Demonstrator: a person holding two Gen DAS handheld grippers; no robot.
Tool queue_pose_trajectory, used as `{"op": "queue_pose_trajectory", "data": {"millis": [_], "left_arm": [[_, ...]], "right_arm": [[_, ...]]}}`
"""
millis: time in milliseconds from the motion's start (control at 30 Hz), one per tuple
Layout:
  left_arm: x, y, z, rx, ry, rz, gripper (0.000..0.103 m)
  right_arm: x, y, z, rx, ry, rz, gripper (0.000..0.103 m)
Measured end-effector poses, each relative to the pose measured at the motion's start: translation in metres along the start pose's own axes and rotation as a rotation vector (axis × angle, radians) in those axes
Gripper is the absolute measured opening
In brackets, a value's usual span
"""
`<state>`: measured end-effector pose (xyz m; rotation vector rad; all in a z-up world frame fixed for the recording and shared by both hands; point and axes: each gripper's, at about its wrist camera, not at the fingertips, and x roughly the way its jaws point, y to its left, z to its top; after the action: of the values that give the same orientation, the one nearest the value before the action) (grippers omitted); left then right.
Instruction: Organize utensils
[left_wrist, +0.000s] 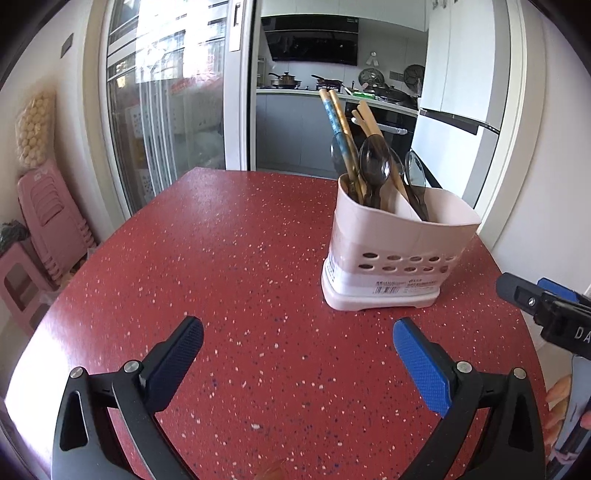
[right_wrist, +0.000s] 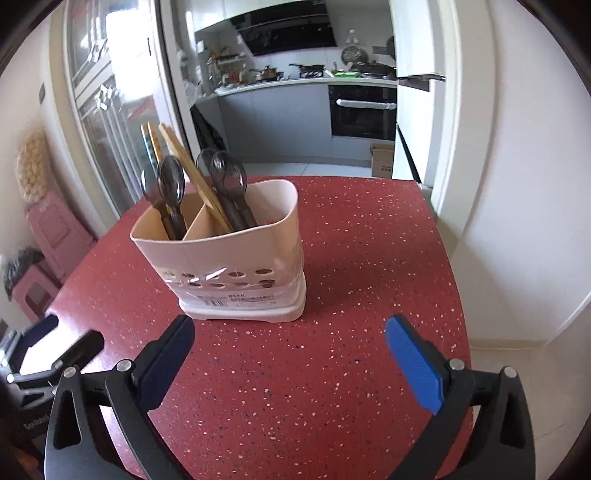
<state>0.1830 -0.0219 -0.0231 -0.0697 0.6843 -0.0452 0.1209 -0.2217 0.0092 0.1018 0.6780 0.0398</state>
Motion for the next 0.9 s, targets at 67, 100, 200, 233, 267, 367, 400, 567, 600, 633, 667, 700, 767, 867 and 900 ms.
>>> {"op": "queue_pose_trajectory", "data": {"millis": [67, 100, 200, 233, 267, 367, 400, 567, 600, 633, 667, 700, 767, 867, 900], "left_arm": [[-0.003, 0.001, -0.003, -0.007, -0.005, 0.001, 0.103], [-0.005, 0.002, -0.005, -0.009, -0.013, 0.005, 0.103], [-0.011, 0.003, -0.012, -0.007, -0.040, 0.009, 0.103], [-0.013, 0.004, -0.014, -0.006, -0.051, 0.008, 0.103], [-0.016, 0.004, -0.016, -0.002, -0.062, 0.002, 0.103], [-0.022, 0.005, -0.021, 0.008, -0.095, 0.006, 0.103], [-0.024, 0.005, -0.022, 0.008, -0.110, 0.009, 0.103], [-0.032, 0.004, -0.024, 0.039, -0.184, 0.004, 0.103], [-0.033, 0.004, -0.023, 0.047, -0.196, 0.006, 0.103], [-0.034, 0.004, -0.023, 0.055, -0.209, 0.009, 0.103], [-0.034, 0.004, -0.023, 0.061, -0.215, 0.010, 0.103], [-0.033, 0.004, -0.022, 0.063, -0.217, 0.010, 0.103], [-0.031, 0.004, -0.022, 0.065, -0.218, 0.013, 0.103], [-0.026, 0.005, -0.023, 0.065, -0.219, 0.020, 0.103], [-0.025, 0.005, -0.023, 0.063, -0.219, 0.022, 0.103]], "right_arm": [[-0.004, -0.001, -0.005, 0.010, -0.016, -0.020, 0.103], [-0.004, -0.001, -0.007, 0.009, -0.018, -0.023, 0.103], [-0.008, -0.001, -0.018, -0.005, -0.024, -0.048, 0.103], [-0.011, -0.001, -0.023, -0.010, -0.040, -0.067, 0.103], [-0.014, -0.001, -0.027, -0.014, -0.055, -0.077, 0.103], [-0.024, 0.001, -0.037, -0.014, -0.109, -0.096, 0.103], [-0.027, 0.002, -0.038, -0.014, -0.123, -0.103, 0.103], [-0.042, 0.008, -0.047, -0.009, -0.219, -0.132, 0.103], [-0.044, 0.010, -0.047, -0.013, -0.234, -0.136, 0.103], [-0.045, 0.013, -0.048, -0.021, -0.250, -0.143, 0.103], [-0.046, 0.015, -0.047, -0.030, -0.261, -0.149, 0.103], [-0.047, 0.018, -0.048, -0.041, -0.273, -0.158, 0.103], [-0.045, 0.021, -0.050, -0.052, -0.285, -0.167, 0.103], [-0.043, 0.024, -0.056, -0.048, -0.281, -0.168, 0.103], [-0.042, 0.025, -0.057, -0.044, -0.281, -0.168, 0.103]]}}
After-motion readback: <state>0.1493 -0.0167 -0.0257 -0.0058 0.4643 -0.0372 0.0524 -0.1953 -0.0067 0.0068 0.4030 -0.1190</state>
